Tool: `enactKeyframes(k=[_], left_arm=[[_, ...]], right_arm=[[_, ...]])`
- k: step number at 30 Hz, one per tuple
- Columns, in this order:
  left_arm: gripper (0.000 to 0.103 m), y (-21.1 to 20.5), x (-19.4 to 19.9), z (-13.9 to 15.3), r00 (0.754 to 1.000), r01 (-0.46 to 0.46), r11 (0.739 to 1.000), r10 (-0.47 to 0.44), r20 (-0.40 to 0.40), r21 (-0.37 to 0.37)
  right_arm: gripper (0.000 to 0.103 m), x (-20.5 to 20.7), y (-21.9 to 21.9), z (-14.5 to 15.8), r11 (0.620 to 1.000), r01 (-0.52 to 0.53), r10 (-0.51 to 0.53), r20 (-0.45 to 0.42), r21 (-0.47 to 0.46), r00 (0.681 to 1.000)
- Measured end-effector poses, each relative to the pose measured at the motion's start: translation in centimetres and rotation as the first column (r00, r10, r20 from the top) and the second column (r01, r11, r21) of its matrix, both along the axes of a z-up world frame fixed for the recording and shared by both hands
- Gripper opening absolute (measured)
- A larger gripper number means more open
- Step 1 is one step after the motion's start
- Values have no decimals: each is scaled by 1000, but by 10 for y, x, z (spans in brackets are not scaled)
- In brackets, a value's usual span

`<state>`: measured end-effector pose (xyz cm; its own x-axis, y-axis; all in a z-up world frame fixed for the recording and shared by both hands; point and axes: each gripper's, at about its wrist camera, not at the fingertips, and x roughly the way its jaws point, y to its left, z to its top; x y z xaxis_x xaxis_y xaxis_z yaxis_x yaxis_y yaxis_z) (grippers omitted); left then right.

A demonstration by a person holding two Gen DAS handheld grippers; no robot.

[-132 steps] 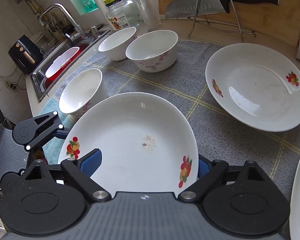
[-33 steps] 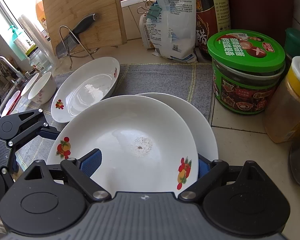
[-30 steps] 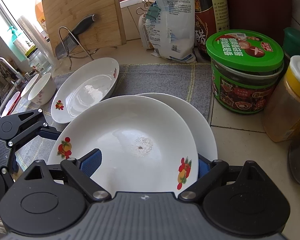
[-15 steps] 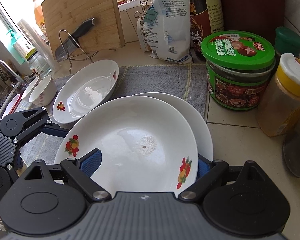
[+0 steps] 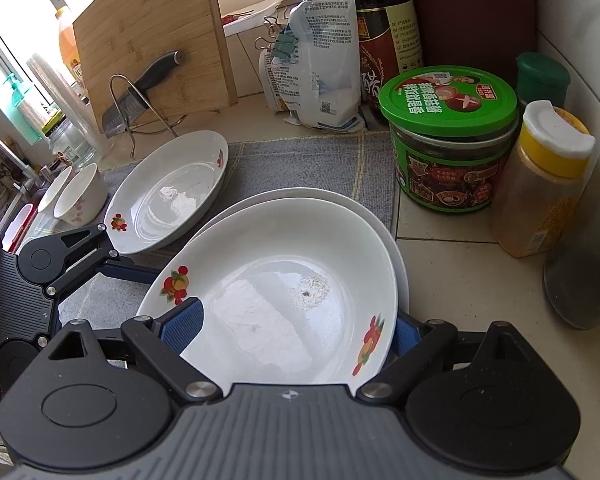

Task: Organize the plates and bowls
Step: 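Set the stained plate onto the white plate and open the right tool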

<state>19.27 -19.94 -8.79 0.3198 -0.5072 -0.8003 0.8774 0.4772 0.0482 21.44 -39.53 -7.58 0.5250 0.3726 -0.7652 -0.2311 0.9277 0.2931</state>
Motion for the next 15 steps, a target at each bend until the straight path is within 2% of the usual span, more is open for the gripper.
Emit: enactKeyframes(k=[5,15], left_arm=[[102,2,2,-3,1000,-12,1000,12,-1,1],[102,3,5,-1,999,-45,997,45,-2,-59]], right_arm=[[96,-4,2,2,1000,16,-16,1,-17,1000],[98,-7,11,7,995,68,-69,-21,-66,997]])
